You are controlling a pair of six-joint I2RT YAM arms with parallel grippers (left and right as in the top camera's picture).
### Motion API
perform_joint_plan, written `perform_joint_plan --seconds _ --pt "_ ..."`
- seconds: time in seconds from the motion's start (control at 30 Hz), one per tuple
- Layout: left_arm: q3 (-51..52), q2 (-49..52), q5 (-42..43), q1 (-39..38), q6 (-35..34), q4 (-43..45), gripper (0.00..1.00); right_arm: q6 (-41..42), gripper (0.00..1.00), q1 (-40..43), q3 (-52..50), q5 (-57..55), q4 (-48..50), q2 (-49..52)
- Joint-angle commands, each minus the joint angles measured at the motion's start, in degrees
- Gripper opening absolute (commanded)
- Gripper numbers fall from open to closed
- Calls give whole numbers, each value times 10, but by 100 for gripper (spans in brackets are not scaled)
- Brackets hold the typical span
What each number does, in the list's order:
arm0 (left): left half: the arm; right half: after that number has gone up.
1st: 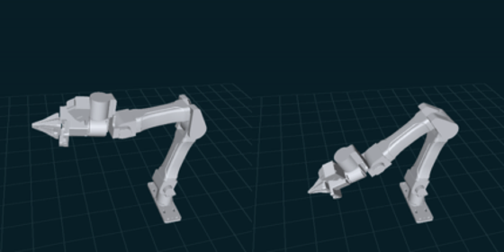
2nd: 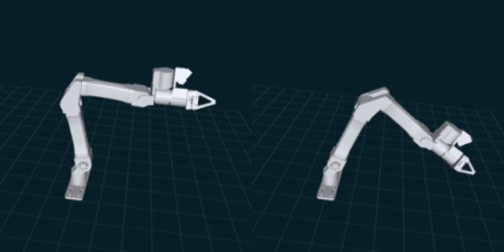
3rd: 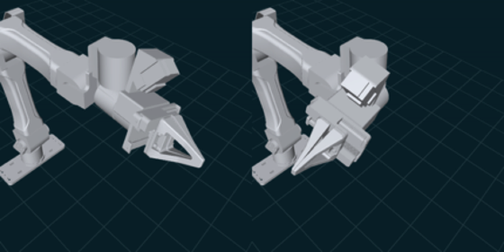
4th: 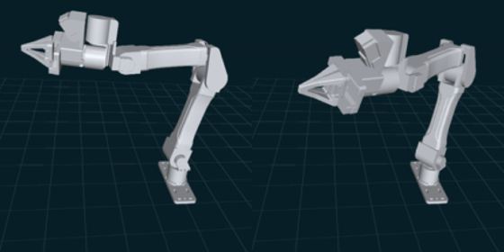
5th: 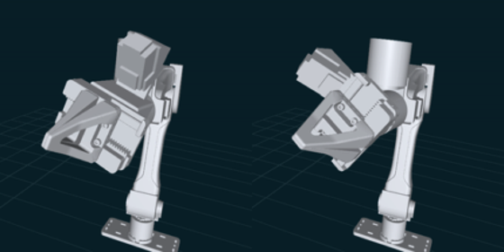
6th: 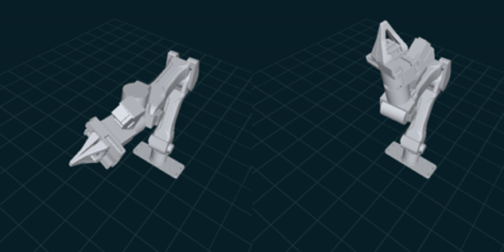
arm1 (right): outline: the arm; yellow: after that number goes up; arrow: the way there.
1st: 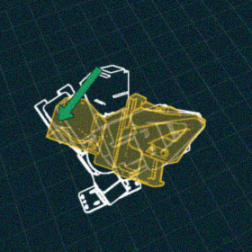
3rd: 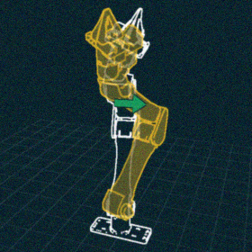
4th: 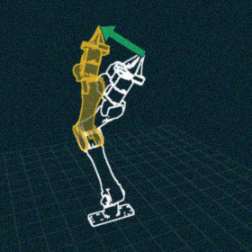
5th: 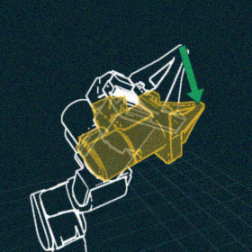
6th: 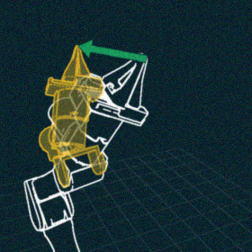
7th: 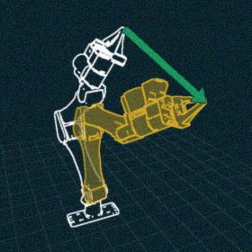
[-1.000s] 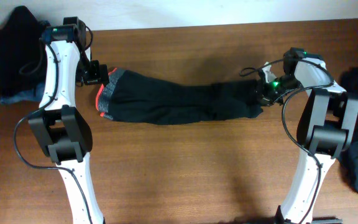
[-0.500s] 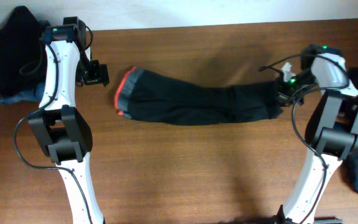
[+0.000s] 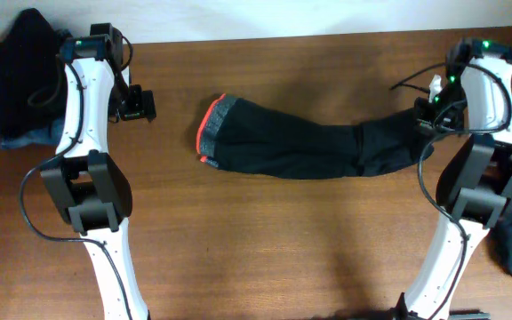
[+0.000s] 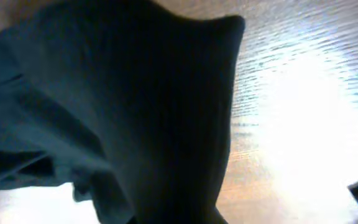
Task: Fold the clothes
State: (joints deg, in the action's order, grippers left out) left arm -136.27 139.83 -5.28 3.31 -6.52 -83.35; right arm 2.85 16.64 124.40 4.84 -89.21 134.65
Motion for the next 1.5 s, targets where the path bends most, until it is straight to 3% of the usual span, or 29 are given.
perform_joint_plan --seconds 0.0,0.37,0.8,1.1,1.4,1.47 --pt "5 -4 6 2 -5 2 99 34 4 -27 50 -42 -19 6" --pt "5 1 6 2 -5 2 99 52 4 -152 104 -53 -46 6" --pt "5 1 6 2 -5 1 99 87 6 -293 104 -42 10 6" --pt "5 1 6 2 -5 0 99 86 11 -323 92 -20 23 7" --pt "5 1 6 2 -5 0 99 86 14 -340 16 5 60 7" --pt "5 1 6 2 -5 0 99 86 20 -346 -5 21 76 7"
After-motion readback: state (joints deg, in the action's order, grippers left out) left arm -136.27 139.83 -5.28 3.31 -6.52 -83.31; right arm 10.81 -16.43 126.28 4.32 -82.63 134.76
